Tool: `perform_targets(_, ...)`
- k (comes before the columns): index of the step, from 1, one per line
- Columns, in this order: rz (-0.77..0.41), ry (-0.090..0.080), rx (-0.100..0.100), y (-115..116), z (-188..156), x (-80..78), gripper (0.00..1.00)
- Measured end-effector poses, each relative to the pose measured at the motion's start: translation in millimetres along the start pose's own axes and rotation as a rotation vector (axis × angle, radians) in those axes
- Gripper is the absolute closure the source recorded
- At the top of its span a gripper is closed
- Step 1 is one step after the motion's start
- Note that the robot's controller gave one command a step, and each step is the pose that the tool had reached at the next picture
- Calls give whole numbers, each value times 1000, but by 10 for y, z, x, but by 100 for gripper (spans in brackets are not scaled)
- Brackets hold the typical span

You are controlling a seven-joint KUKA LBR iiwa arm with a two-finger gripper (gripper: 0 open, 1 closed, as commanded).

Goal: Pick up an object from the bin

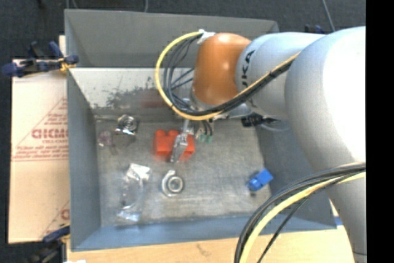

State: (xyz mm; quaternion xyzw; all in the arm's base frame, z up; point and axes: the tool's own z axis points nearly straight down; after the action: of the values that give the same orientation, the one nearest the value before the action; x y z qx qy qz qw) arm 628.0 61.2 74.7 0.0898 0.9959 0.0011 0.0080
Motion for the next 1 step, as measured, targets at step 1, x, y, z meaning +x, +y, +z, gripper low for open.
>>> perform_targets(1, 3, 7, 0, 1, -24, -26, 0)
